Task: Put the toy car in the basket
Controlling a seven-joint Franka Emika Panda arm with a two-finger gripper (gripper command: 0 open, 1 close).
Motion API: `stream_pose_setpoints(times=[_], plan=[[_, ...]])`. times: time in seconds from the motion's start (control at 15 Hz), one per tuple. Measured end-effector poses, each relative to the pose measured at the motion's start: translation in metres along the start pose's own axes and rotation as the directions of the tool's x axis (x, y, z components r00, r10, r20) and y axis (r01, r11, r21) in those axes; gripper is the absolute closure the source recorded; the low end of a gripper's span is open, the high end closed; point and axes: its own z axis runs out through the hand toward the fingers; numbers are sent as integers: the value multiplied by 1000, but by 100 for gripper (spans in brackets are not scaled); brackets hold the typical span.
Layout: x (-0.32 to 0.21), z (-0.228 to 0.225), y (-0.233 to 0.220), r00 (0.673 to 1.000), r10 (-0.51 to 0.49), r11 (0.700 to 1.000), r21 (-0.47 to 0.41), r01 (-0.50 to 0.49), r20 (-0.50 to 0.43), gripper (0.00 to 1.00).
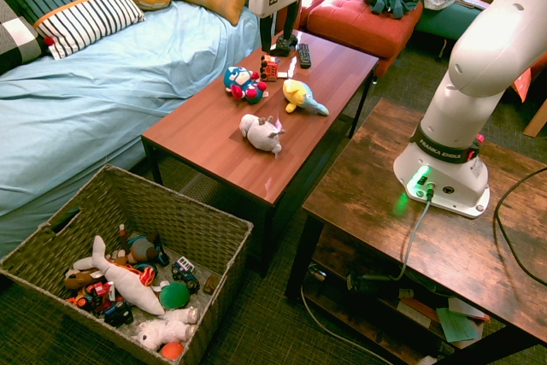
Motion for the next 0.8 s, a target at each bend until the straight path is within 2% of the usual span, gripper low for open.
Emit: stream_pose_setpoints(times=[0.13,0.33,0.53,0.67,0.8], plan=[[0,2,-1,1000,3,1000,5,-3,6,0],[28,-10,12,999,-54,998,30,54,-7,0],[90,-2,57,996,-94,995,27,94,-2,0],[144,25,89,992,-127,992,8,127,24,0],[194,59,112,977,-202,979,11,201,67,0]])
